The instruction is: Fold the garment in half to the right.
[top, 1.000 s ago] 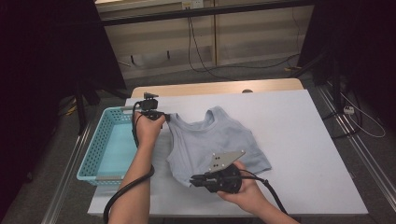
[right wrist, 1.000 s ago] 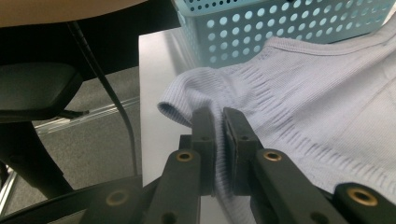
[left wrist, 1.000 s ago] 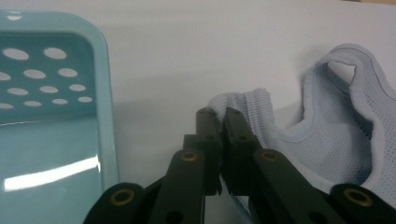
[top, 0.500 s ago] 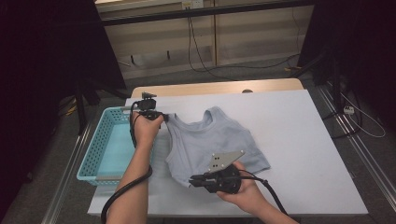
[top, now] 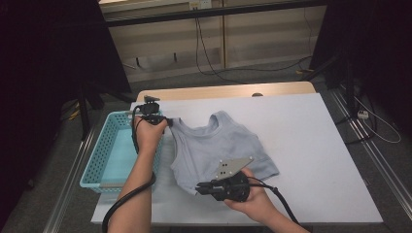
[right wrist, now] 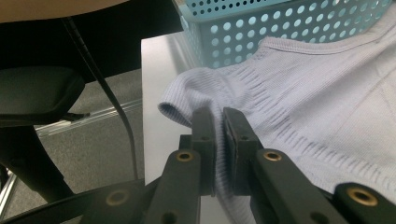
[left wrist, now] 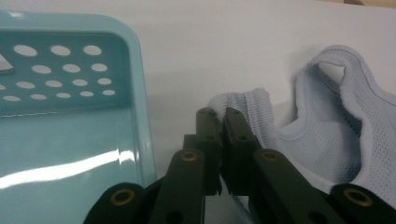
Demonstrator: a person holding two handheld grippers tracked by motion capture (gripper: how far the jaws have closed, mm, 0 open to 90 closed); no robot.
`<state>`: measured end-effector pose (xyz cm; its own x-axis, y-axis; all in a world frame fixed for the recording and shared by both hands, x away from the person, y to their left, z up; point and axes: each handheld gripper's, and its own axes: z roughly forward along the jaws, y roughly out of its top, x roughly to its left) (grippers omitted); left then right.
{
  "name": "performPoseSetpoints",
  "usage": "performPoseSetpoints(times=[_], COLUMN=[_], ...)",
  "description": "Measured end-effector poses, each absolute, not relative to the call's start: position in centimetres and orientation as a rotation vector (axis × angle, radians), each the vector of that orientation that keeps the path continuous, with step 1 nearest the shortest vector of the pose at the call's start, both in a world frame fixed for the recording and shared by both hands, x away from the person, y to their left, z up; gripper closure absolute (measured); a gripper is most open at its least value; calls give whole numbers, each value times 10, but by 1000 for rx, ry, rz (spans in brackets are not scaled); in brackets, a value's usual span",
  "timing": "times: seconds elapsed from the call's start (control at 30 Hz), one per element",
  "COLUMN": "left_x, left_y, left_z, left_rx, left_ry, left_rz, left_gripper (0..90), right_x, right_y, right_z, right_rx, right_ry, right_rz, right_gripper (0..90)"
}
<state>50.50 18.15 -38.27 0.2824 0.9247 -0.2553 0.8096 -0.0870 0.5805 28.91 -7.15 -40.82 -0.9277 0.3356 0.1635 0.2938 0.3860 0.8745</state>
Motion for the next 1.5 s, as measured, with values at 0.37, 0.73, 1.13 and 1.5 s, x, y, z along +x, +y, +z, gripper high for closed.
performPoseSetpoints(times=[0.37,0.73,1.13,1.5], left_x=[504,501,499,504], left_y=[184,189,199,190], left_z=[-378,-374,-373,-372], left_rx=[1920,1921,1922,1926], left_ry=[1560,1567,1585,1579], left_rz=[235,232,227,228], left_gripper=[865,866,866,865], right_x=[288,287,285,285], right_y=[-71,-70,-72,-77], right_z=[-407,-406,-405,-406], right_rx=[578,577,574,604], right_ry=[2563,2561,2547,2533], right_rz=[1615,1623,1634,1641], right_gripper=[848,849,849,849])
